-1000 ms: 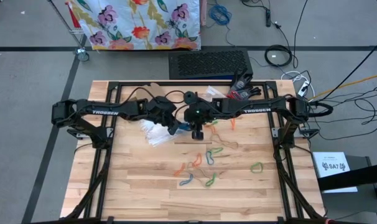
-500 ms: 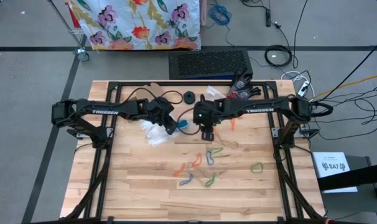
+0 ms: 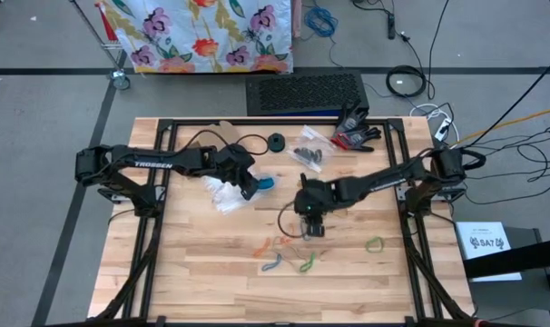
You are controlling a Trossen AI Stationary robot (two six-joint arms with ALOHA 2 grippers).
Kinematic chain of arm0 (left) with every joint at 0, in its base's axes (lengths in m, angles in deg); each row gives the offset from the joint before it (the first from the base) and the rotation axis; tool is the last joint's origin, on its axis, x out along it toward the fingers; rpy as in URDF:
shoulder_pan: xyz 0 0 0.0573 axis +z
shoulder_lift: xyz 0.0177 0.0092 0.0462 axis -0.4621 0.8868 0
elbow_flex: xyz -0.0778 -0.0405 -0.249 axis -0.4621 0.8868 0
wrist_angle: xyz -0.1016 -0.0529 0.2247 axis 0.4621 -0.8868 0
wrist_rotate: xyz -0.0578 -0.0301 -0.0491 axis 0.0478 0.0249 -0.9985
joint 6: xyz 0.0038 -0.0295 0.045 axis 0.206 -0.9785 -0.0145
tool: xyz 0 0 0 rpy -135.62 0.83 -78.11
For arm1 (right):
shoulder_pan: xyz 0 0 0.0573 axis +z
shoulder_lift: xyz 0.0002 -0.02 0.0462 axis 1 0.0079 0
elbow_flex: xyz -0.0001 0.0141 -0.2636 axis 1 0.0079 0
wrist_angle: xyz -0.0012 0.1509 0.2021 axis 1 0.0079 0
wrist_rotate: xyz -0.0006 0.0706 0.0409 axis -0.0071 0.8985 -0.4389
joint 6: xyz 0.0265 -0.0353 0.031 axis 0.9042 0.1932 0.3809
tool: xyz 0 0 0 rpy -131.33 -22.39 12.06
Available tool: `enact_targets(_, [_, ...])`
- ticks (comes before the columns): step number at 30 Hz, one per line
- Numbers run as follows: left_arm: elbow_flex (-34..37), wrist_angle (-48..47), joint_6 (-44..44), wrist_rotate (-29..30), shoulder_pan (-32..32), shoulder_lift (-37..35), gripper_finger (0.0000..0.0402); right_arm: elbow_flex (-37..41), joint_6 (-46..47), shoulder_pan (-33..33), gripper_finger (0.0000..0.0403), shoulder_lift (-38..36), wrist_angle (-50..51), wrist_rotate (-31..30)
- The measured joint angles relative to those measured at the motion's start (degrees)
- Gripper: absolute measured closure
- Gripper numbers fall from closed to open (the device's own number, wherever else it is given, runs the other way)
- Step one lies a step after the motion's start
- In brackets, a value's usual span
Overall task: Sort rubber bands
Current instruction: Put the blue rubber band into the transparent zip bag
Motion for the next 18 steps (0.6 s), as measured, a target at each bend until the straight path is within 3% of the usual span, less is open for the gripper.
enact_targets(8, [0.0, 0.8, -0.4, 0.0, -0.1, 0.0, 0.0402, 5.0, 0.0, 0.9, 0.0259, 0.3, -8.4, -0.2])
enact_targets(18, [0.0, 0.7, -0.4, 0.0, -0.1, 0.0, 0.0401, 5.3, 0.0, 0.7, 0.0259, 2.9, -9.0, 1.6])
